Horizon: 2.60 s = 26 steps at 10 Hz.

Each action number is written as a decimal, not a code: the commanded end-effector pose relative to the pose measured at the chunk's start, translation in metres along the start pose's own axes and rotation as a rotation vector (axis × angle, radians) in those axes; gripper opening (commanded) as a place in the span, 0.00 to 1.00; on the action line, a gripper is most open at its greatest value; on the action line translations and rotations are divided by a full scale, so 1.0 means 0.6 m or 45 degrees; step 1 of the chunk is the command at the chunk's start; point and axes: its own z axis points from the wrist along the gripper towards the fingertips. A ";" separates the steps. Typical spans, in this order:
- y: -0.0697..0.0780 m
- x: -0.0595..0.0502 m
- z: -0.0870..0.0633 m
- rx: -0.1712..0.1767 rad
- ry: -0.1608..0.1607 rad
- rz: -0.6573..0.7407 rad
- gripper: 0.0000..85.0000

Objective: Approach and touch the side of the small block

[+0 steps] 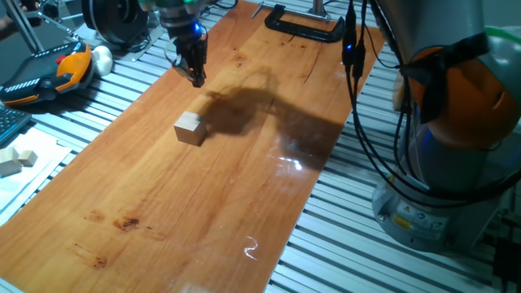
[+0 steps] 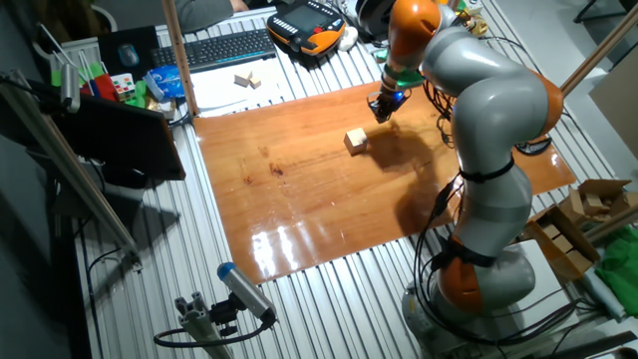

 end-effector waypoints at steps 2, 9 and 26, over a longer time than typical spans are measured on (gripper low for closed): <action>-0.002 -0.003 -0.006 -0.008 0.003 -0.008 0.01; -0.003 -0.003 -0.019 -0.077 0.111 0.071 0.01; 0.010 -0.031 0.129 -0.111 0.013 0.012 0.01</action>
